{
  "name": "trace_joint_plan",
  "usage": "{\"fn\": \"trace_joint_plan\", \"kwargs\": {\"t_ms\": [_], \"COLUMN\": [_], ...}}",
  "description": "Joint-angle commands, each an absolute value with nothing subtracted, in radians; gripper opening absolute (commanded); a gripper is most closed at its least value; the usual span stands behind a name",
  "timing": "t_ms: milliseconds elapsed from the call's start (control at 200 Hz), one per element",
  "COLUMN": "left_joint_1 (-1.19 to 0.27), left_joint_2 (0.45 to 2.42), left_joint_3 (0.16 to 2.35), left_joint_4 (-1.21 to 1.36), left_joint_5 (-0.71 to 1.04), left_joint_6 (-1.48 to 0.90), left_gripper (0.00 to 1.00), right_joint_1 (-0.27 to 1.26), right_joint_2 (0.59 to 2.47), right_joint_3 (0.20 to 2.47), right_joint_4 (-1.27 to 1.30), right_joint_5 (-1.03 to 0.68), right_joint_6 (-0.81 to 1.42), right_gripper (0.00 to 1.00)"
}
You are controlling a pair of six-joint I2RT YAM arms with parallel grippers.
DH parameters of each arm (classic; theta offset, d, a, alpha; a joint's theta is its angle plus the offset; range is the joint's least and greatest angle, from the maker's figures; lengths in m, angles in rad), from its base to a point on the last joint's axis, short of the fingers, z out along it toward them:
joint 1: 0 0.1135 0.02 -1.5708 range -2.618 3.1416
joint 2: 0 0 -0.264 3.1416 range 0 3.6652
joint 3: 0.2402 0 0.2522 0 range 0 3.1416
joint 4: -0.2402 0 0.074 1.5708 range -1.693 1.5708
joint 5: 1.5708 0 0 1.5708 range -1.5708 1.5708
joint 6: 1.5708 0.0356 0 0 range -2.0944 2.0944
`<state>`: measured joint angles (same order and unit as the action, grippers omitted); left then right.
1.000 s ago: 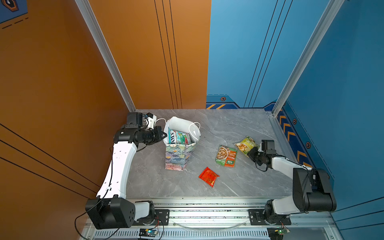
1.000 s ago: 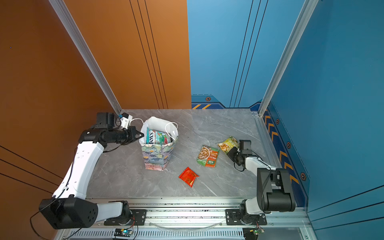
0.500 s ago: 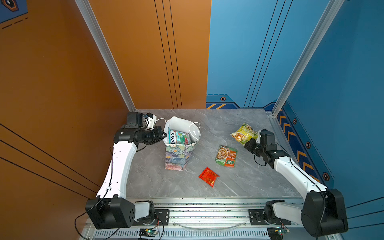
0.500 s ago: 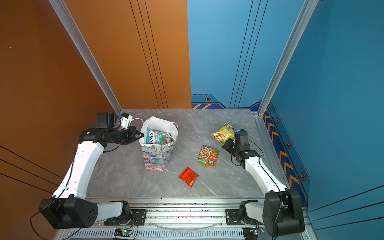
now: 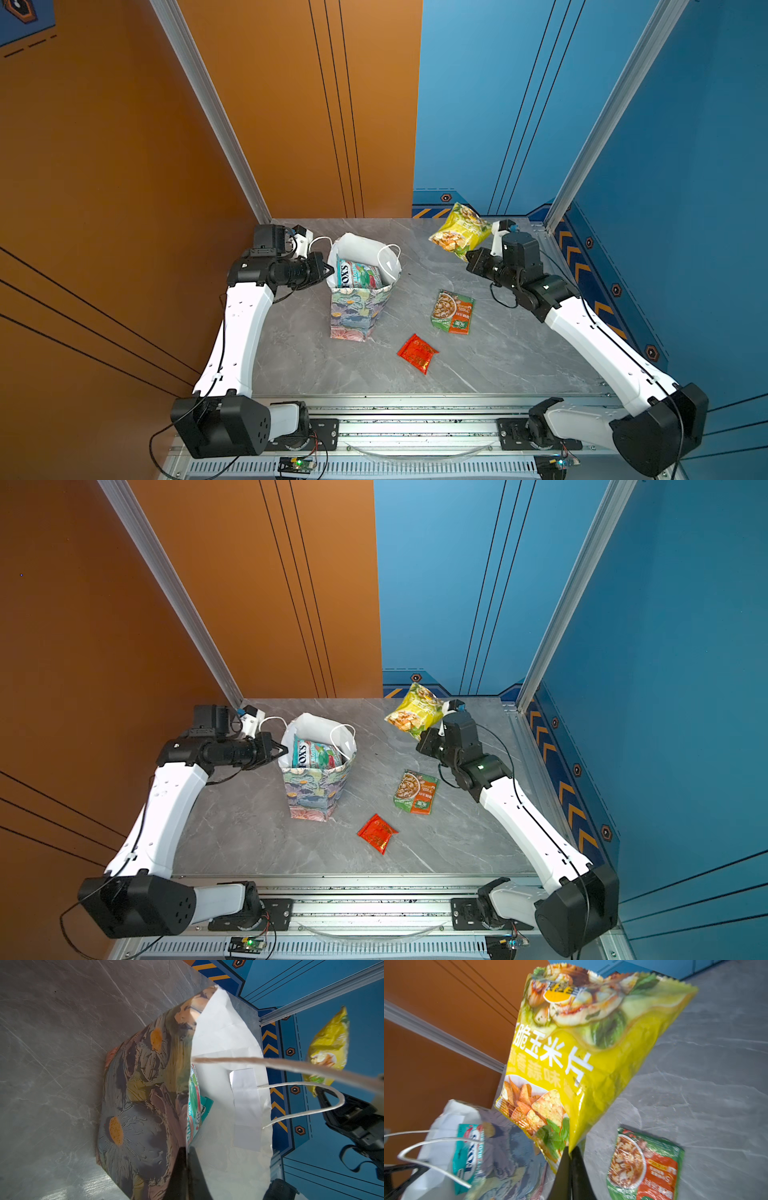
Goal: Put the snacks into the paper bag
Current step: 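Lift the yellow corn-chip bag with the right gripper toward the paper bag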
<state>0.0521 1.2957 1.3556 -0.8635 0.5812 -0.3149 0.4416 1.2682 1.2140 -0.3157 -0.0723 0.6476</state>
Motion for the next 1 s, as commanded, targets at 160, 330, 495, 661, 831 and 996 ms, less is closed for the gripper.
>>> {"fn": "trace_joint_plan", "kwargs": {"t_ms": [160, 330, 495, 661, 831, 996], "left_joint_1": [0.05, 0.051, 0.054, 0.068, 0.084, 0.093], "left_joint_2": [1.284, 1.284, 1.283, 1.268, 1.257, 1.258], "left_joint_3": [1.345, 1.342, 1.332, 1.311, 1.289, 1.278], "left_joint_4": [-0.845, -0.845, -0.846, -0.848, -0.847, -0.846], "left_joint_5": [0.6, 0.592, 0.537, 0.464, 0.453, 0.447], "left_joint_6": [-0.307, -0.304, -0.296, -0.29, -0.289, -0.287], "left_gripper": [0.0, 0.0, 0.0, 0.0, 0.0, 0.0], "right_joint_1": [0.614, 0.726, 0.814, 0.868, 0.894, 0.902], "right_joint_2": [1.449, 1.592, 1.722, 1.817, 1.872, 1.902], "right_joint_3": [1.555, 1.77, 1.973, 2.085, 2.134, 2.137], "right_joint_4": [-0.398, -0.462, -0.561, -0.629, -0.685, -0.72], "right_joint_5": [-0.034, -0.051, -0.061, -0.07, -0.068, -0.065], "right_joint_6": [0.523, 0.462, 0.406, 0.384, 0.375, 0.373], "right_gripper": [0.0, 0.0, 0.0, 0.0, 0.0, 0.0]}}
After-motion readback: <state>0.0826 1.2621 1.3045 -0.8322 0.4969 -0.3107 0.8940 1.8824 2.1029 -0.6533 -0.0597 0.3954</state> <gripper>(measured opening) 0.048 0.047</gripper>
